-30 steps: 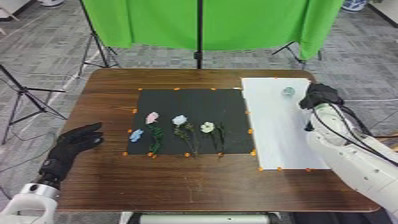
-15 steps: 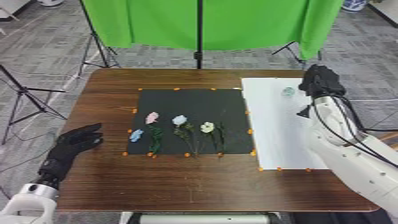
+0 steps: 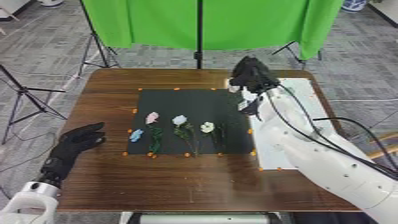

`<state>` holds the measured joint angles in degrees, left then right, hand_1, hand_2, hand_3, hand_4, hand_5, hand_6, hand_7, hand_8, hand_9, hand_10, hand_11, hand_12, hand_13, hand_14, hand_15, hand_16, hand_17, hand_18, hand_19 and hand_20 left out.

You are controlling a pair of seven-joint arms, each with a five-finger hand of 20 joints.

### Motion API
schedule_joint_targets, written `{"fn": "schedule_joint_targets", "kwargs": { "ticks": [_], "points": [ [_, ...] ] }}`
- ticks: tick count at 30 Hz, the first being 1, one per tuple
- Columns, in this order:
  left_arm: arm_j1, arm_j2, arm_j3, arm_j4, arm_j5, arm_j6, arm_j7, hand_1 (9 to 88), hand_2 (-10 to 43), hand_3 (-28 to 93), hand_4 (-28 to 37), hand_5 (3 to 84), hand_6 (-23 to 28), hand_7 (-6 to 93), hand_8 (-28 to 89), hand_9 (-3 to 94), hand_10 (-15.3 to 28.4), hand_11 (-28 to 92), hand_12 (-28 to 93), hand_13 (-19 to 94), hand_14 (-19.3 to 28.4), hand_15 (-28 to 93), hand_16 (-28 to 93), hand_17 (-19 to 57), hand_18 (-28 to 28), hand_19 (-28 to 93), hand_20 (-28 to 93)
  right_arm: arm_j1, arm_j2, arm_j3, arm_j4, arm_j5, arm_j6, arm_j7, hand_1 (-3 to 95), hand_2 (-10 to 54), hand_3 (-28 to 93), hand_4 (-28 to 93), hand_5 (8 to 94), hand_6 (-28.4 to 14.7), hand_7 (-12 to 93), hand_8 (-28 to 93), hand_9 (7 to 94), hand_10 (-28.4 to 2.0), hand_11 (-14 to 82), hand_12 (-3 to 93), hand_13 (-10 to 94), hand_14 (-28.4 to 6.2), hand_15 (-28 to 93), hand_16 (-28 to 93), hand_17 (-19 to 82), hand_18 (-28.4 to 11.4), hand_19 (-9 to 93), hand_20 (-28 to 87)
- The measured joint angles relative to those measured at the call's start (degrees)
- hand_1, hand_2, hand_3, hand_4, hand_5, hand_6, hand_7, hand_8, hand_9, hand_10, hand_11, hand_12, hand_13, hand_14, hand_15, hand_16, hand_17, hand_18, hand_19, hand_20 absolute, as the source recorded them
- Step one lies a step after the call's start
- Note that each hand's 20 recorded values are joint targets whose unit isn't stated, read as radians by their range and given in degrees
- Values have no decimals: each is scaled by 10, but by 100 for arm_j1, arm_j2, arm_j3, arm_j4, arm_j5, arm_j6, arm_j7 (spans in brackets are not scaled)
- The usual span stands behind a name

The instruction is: Arrange flowers

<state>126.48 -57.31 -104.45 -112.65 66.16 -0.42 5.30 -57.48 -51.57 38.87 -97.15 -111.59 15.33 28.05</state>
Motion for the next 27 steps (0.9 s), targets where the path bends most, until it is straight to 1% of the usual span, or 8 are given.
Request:
{"fn": "schedule_joint_targets", "kwargs": {
  "ticks": [1,2,4,8,17,22,27],
  "points": [
    [-6,0,3,1,-1,-3,0,399,-95,638,-83,432,49,122,-64,441,132,201,109,392,174,220,-18,86,128,88,182,-10,-64,-66,1,41,-64,-7,592,-95,588,-165,819,-8,208,138,870,-97,427,381,910,-18,702,378,669,-159,932,678],
    [-11,0,5,3,-1,-5,-1,398,-95,638,-83,432,49,122,-64,441,132,201,109,392,174,220,-18,86,129,88,182,-34,-125,-96,2,102,-138,-15,591,-95,586,-164,819,-6,208,134,868,-98,462,353,911,-20,704,376,669,-161,932,679],
    [-15,0,6,5,-2,-9,-2,396,-95,639,-83,432,49,122,-64,441,132,201,109,392,175,220,-18,85,129,87,181,-102,-228,-100,4,289,-305,-30,587,-95,587,-163,820,-2,206,129,869,-99,487,347,913,-22,709,374,670,-163,932,678],
    [-14,-4,6,6,-7,-13,-4,393,-95,641,-85,432,50,120,-63,441,133,200,109,391,176,218,-18,85,129,88,181,-201,-311,-114,33,680,-520,-39,578,-95,585,-163,819,5,205,128,870,-98,496,345,915,-24,712,372,672,-167,932,680],
    [-11,-11,6,10,-11,-25,-4,385,-95,645,-84,430,51,116,-62,440,133,198,109,391,176,218,-17,82,131,90,180,-264,-313,-214,143,667,-674,-34,524,-95,572,-152,798,0,187,123,862,-100,503,344,909,-31,716,374,665,-175,932,687],
    [-11,-12,3,13,-11,-56,-5,383,-95,645,-84,428,50,114,-60,438,132,195,110,389,178,217,-16,82,132,90,179,-279,-299,-216,164,662,-778,-46,493,-95,558,-138,790,-5,176,124,857,-103,507,341,902,-32,718,375,659,-177,932,688],
    [-11,-17,0,13,-11,-83,-11,383,-95,646,-85,427,50,112,-60,436,132,194,111,389,177,216,-16,81,132,90,179,-294,-253,-224,164,645,-847,-109,461,-95,593,-150,777,-3,176,111,850,-106,511,339,900,-34,720,374,655,-177,932,689]
  ]
}}
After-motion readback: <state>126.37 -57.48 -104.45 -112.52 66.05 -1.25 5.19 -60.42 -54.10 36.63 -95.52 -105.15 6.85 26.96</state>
